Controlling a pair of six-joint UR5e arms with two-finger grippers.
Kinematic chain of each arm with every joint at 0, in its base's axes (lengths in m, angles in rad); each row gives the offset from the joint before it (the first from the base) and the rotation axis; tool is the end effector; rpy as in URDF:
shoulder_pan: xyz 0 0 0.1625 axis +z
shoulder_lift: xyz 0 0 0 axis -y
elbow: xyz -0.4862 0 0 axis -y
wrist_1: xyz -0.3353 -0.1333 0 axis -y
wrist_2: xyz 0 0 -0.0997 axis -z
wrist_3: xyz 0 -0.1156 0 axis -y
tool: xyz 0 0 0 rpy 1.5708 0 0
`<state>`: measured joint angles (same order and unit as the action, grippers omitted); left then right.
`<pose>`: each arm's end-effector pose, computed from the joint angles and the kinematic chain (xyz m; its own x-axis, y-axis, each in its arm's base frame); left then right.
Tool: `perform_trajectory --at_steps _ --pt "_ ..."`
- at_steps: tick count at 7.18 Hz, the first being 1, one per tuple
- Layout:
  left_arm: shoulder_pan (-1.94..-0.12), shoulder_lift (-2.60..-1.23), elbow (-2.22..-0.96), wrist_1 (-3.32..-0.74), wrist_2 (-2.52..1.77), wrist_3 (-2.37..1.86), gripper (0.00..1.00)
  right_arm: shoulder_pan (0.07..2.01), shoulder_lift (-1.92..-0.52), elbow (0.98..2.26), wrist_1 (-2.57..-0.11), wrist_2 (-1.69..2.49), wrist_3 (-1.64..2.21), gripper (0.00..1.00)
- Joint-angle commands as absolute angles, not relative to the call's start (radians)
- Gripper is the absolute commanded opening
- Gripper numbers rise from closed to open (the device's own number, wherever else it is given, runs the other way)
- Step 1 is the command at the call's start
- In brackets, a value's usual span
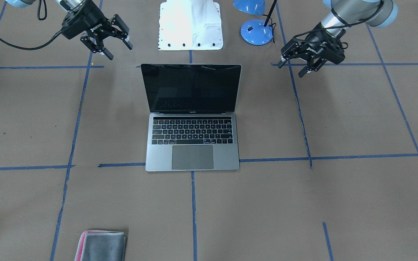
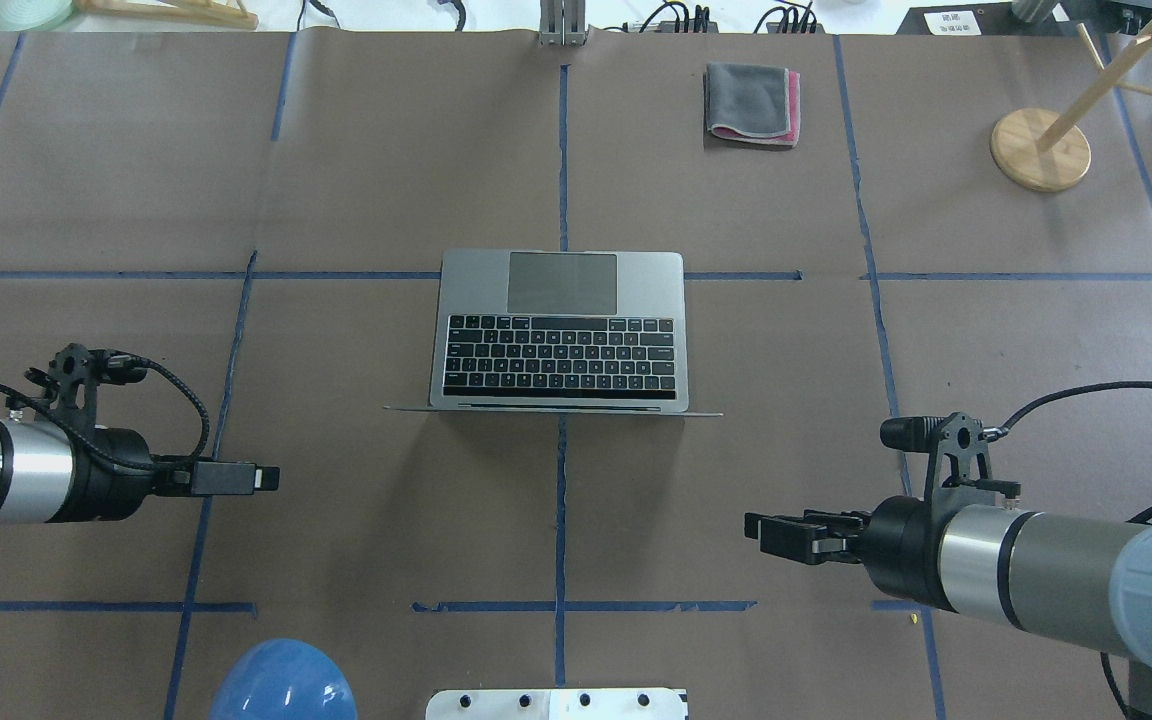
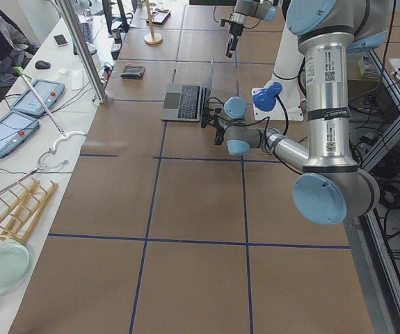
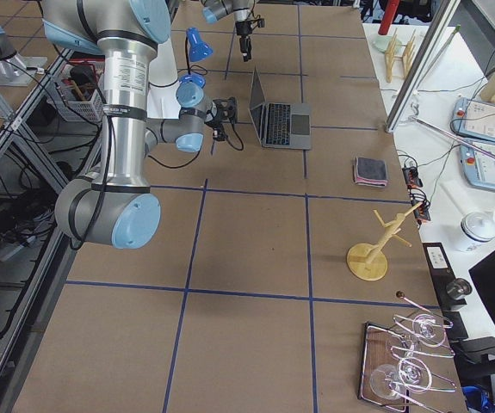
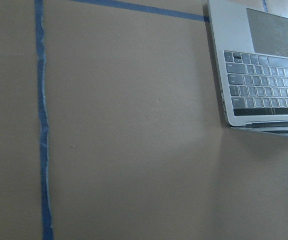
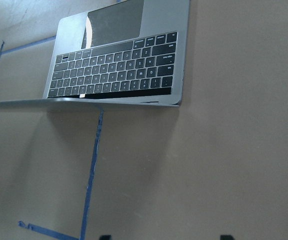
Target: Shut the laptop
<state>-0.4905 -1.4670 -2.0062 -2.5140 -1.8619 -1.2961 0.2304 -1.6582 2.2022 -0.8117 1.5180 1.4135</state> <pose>0.3071 -0.2775 0.4739 0.3044 0.1320 -0.9434 0.1315 0.9750 0.1789 -0.3402 -0.2230 0.4077 0.2978 -0.0908 0.9503 -0.2338 0.9582 0.1649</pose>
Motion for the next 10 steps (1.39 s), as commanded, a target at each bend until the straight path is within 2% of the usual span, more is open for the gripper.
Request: perform_trajectory --at_steps 1,2,3,10 --pt "-0.460 -1.575 -2.006 -2.435 -1.848 -1.362 0.50 0.210 -1.522 2.198 -0.946 1.493 1.453 0.31" --pt "-0.457 -1.603 -2.008 -2.416 -1.848 -1.362 0.17 0.210 -1.502 2.198 -0.966 1.491 1.453 0.13" --pt "-0.457 -1.626 -2.008 -2.416 -1.848 -1.361 0.05 0.207 -1.500 2.195 -0.966 1.488 1.453 0.08" --pt "-0.419 -1.766 -2.005 -2.381 -1.787 -1.434 0.02 0.218 -1.453 2.157 -0.968 1.465 1.453 0.05"
